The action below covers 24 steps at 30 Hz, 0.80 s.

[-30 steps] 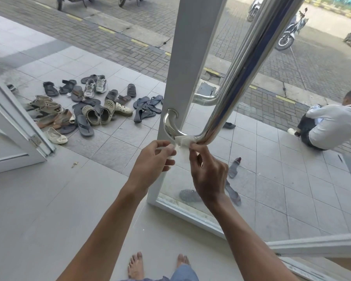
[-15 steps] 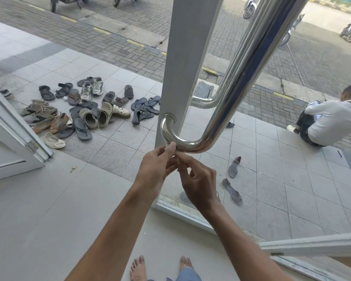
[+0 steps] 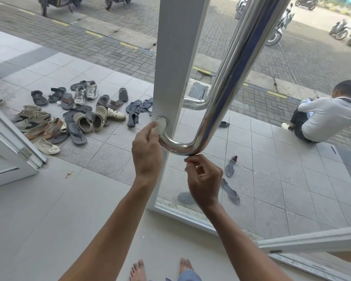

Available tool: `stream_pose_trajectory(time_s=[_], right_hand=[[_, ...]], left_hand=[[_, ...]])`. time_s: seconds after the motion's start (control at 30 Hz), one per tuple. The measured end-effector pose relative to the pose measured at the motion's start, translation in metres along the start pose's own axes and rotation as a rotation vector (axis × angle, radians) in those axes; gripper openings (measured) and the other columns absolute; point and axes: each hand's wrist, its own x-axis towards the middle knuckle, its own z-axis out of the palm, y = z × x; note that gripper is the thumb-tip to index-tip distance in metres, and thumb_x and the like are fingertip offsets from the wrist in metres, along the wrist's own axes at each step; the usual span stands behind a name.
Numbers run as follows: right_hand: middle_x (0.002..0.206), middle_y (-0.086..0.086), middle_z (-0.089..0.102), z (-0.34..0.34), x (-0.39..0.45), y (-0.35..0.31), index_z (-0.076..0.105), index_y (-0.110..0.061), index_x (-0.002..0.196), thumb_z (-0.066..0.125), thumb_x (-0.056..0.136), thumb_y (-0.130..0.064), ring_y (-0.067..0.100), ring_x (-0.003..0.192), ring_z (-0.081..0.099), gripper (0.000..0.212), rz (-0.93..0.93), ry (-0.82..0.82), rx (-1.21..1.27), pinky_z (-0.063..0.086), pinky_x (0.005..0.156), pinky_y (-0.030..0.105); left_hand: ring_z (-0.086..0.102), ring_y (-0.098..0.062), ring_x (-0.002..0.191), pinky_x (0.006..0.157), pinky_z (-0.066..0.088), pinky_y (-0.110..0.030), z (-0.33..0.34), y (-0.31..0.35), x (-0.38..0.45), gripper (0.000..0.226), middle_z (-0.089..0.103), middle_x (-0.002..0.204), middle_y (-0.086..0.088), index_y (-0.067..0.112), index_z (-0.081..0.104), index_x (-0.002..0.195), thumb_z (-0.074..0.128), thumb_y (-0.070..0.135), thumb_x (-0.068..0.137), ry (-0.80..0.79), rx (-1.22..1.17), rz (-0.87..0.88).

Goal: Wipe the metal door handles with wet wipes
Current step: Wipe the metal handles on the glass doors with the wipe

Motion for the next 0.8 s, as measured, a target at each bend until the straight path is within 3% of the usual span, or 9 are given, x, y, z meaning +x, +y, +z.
stream_pose_trajectory(time_s=[0.1,0.13,0.23,0.33,0.4,0.5,0.63,0.73,0.8], right_hand=[[0.058,-0.003,0.066,0.001,0.000,0.001,0.071,-0.012,0.071,0.056,0.076,-0.010,0.021,0.041,0.053,0.016,0.022,0.005,0.042,0.042,0.042,0.037],[0.058,-0.003,0.066,0.001,0.000,0.001,0.071,-0.012,0.072,0.054,0.076,-0.011,0.024,0.041,0.053,0.017,0.029,0.008,0.056,0.042,0.041,0.038],[0.058,-0.008,0.066,0.002,0.001,0.002,0.070,-0.014,0.071,0.051,0.075,-0.016,0.028,0.041,0.053,0.020,0.061,0.011,0.097,0.043,0.041,0.042],[0.059,-0.010,0.066,0.003,0.001,0.001,0.069,-0.024,0.071,0.050,0.075,-0.017,0.030,0.041,0.052,0.021,0.102,0.001,0.132,0.042,0.039,0.045],[0.060,-0.011,0.066,0.003,0.001,0.001,0.069,-0.028,0.071,0.051,0.075,-0.017,0.033,0.042,0.052,0.021,0.137,-0.011,0.160,0.042,0.039,0.047],[0.062,-0.008,0.067,-0.001,0.001,0.000,0.067,-0.029,0.069,0.050,0.078,-0.014,0.033,0.044,0.053,0.024,0.218,-0.019,0.226,0.042,0.038,0.048],[0.080,0.015,0.066,-0.008,0.013,-0.008,0.064,-0.018,0.087,0.048,0.090,-0.008,0.021,0.048,0.053,0.019,0.417,-0.038,0.372,0.046,0.041,0.033],[0.107,0.016,0.068,-0.011,0.034,-0.014,0.064,-0.017,0.109,0.042,0.103,-0.024,0.023,0.078,0.066,0.024,0.661,-0.264,0.555,0.056,0.060,0.033],[0.120,0.013,0.068,-0.010,0.049,-0.012,0.065,-0.021,0.117,0.041,0.102,-0.037,0.025,0.100,0.068,0.032,0.767,-0.433,0.727,0.058,0.078,0.037]], left_hand=[[0.045,-0.002,0.114,0.086,0.032,0.005,-0.005,-0.008,0.000,0.036,0.044,0.139,0.004,0.019,0.056,0.135,0.038,0.025,0.105,-0.171,0.421,0.234],[0.044,-0.005,0.118,0.089,0.032,0.001,-0.007,-0.010,0.001,0.037,0.037,0.144,0.004,0.020,0.052,0.138,0.035,0.028,0.105,-0.236,0.535,0.300],[0.034,-0.016,0.136,0.106,0.035,-0.030,-0.013,-0.013,0.009,0.039,0.034,0.151,0.005,0.019,0.056,0.132,0.033,0.035,0.104,-0.374,0.826,0.443],[0.037,-0.022,0.126,0.105,0.036,-0.042,-0.014,-0.010,0.020,0.043,0.048,0.133,0.008,0.022,0.062,0.114,0.025,0.042,0.103,-0.509,1.010,0.479],[0.040,-0.023,0.119,0.103,0.036,-0.046,-0.013,-0.010,0.024,0.048,0.050,0.120,0.008,0.022,0.059,0.102,0.018,0.047,0.101,-0.555,1.078,0.498],[0.037,-0.025,0.125,0.110,0.030,-0.046,-0.013,-0.012,0.025,0.046,0.049,0.112,0.008,0.023,0.055,0.096,0.016,0.048,0.100,-0.569,1.059,0.518],[0.014,-0.028,0.148,0.121,0.009,-0.051,-0.021,-0.015,0.020,0.041,0.055,0.123,0.006,0.020,0.062,0.113,0.027,0.040,0.104,-0.583,0.964,0.583],[0.015,-0.021,0.150,0.119,-0.001,-0.057,-0.023,-0.013,0.019,0.037,0.058,0.129,0.010,0.027,0.060,0.121,0.030,0.037,0.103,-0.604,0.964,0.671],[0.021,-0.019,0.149,0.118,-0.002,-0.060,-0.019,-0.009,0.016,0.032,0.058,0.133,0.010,0.030,0.056,0.122,0.029,0.036,0.105,-0.639,0.950,0.630]])
